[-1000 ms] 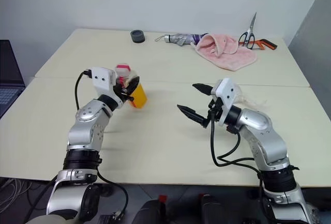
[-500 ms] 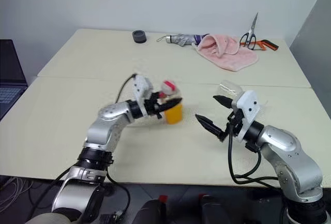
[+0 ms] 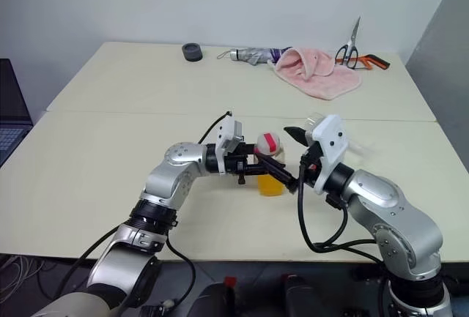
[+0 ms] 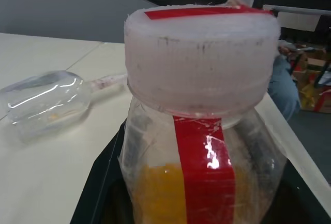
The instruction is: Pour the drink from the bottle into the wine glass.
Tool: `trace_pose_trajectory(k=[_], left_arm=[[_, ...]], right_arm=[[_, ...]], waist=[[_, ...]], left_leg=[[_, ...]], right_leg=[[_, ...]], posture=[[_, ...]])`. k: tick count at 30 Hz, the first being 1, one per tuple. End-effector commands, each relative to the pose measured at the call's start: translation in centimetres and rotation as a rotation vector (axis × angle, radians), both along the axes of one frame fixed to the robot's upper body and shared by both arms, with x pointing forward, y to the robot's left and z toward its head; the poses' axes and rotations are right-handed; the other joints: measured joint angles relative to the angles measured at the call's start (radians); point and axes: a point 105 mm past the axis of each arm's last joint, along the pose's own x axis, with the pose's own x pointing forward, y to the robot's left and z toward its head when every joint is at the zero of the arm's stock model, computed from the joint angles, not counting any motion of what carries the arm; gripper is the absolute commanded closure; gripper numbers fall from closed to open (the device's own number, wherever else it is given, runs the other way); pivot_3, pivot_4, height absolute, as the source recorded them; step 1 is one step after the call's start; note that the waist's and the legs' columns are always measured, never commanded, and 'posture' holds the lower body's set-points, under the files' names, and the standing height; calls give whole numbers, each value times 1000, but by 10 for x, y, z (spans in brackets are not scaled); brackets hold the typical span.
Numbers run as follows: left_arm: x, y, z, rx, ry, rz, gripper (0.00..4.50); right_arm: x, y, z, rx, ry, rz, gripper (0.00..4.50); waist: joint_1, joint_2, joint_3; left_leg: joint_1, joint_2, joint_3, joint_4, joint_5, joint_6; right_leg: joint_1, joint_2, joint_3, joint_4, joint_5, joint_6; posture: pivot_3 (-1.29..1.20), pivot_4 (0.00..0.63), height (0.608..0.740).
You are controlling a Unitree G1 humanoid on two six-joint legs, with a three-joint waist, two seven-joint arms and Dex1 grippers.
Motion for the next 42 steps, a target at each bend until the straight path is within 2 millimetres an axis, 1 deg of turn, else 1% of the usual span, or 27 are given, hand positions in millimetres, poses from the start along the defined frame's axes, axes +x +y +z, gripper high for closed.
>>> trace_pose_trajectory(k=[1, 9, 11, 13, 17, 18, 20, 21, 23, 25, 26, 27, 30, 32, 34, 36, 37, 40, 41, 42], left_arm=[[-1, -6, 15, -16, -75, -38, 2698], [-1, -5, 14, -3, -90, -41, 2698], [-1, -5, 14, -2, -91, -39, 2698], [-1, -4, 14, -1, -91, -36, 2698], [-1, -4, 14, 0, -90, -36, 2699], [-1, -4, 14, 1, -90, -38, 2700], [-2, -3, 14, 3, -91, -42, 2700], [-3, -4, 15, 5, -91, -48, 2700], [-6, -4, 16, 9, -96, -71, 2700], [-10, -4, 17, 22, -101, -109, 2701], [-12, -4, 17, 30, -104, -123, 2701], [-13, -3, 17, 38, -106, -136, 2701], [-15, -3, 16, 54, -116, -150, 2702], [-14, -2, 15, 57, -121, -140, 2702], [-12, -2, 15, 49, -121, -120, 2702], [-10, -2, 15, 42, -117, -99, 2702], [-9, -2, 15, 37, -114, -87, 2703], [-6, -1, 15, 26, -105, -58, 2703], [-4, -1, 15, 24, -103, -50, 2703], [-2, -1, 15, 21, -100, -39, 2703]], right_arm=[[0, 5, 8, 4, -46, 19, 0], [9, 10, 6, -5, -57, 34, 0], [10, 11, 5, -7, -59, 42, 388], [11, 13, 5, -12, -64, 52, 935], [13, 14, 7, -24, -86, 76, 2441], [13, 14, 8, -29, -92, 87, 2619], [13, 15, 10, -36, -104, 113, 2608], [11, 16, 11, -47, -110, 154, 2608], [5, 18, 11, -90, -110, 310, 2608], [2, 14, 5, -217, -92, 498, 2608], [4, 10, 3, -275, -81, 558, 2608], [10, 6, 3, -329, -71, 590, 2608], [32, -4, 8, -377, -57, 587, 2608], [32, -8, 9, -372, -18, 605, 2608], [33, -11, 9, -365, -19, 566, 2608], [32, -15, 9, -327, -37, 504, 1855], [30, -18, 10, -298, -49, 467, 1560], [21, -25, 21, -196, -90, 350, 607], [15, -26, 24, -167, -96, 321, 561], [5, -24, 25, -134, -108, 280, 561]], waist=[[0, 0, 0], [0, 0, 0], [0, 0, 0], [0, 0, 0], [0, 0, 0], [0, 0, 0], [0, 0, 0], [0, 0, 0], [0, 0, 0], [-1, 1, 1], [0, 2, 1], [0, 2, 1], [-3, 2, 2], [-2, 3, 2], [1, 3, 2], [2, 3, 2], [2, 3, 2], [5, 3, 2], [4, 3, 2], [4, 3, 2]], left_leg=[[0, 0, 0, 0, 0, 0], [0, 0, 0, 0, 0, 0], [0, 0, 0, 0, 0, 0], [0, 0, 0, 0, 0, 0], [0, 0, 0, 0, 0, 0], [0, 0, 0, 0, 0, 0], [0, 0, 0, 0, 0, 0], [0, 0, 0, 0, 0, 0], [0, 0, 0, 0, 0, 0], [0, 0, 1, 0, 0, 0], [0, 0, 1, 1, 0, 0], [0, 0, 1, 1, 0, 0], [1, 1, 0, 0, 0, 0], [1, 1, 0, 0, 0, 0], [0, 1, 0, 0, 0, 0], [0, 1, 0, 0, 0, 0], [-1, 1, 0, 0, 0, 0], [-1, 1, 0, 1, 0, 0], [-2, 1, 0, 1, 0, 0], [-2, 1, 0, 1, 0, 0]], right_leg=[[0, 0, 0, 0, 0, 0], [0, 0, 0, 0, 0, 0], [0, 0, 0, 0, 0, 0], [0, 0, 0, 0, 0, 0], [0, 0, 0, 0, 0, 0], [0, 0, 0, 0, 0, 0], [0, 0, 0, 0, 0, 0], [0, 0, 0, 0, 0, 0], [0, 0, 0, 0, 0, 0], [0, 0, 0, 0, 0, 0], [0, 0, 0, 0, 0, 0], [0, 0, 0, 0, 0, 0], [0, 0, -1, 0, 0, 0], [0, 1, -1, 0, 0, 0], [-1, 1, -1, 0, 0, -1], [-1, -1, -1, 0, 0, -1], [-1, -2, -1, 0, 0, -1], [-1, -3, 0, 0, 0, 0], [-1, -3, 0, 0, 0, 0], [-1, -3, 0, 0, 0, 0]], posture=[[0, 150, 740], [0, 150, 740], [0, 150, 740], [0, 150, 740], [0, 150, 740], [0, 150, 740], [0, 150, 740], [0, 150, 740], [0, 150, 740], [0, 150, 740], [0, 150, 740], [0, 150, 740], [0, 150, 740], [0, 150, 740], [0, 150, 740], [0, 150, 740], [0, 150, 740], [0, 150, 740], [0, 150, 740], [0, 150, 740]])
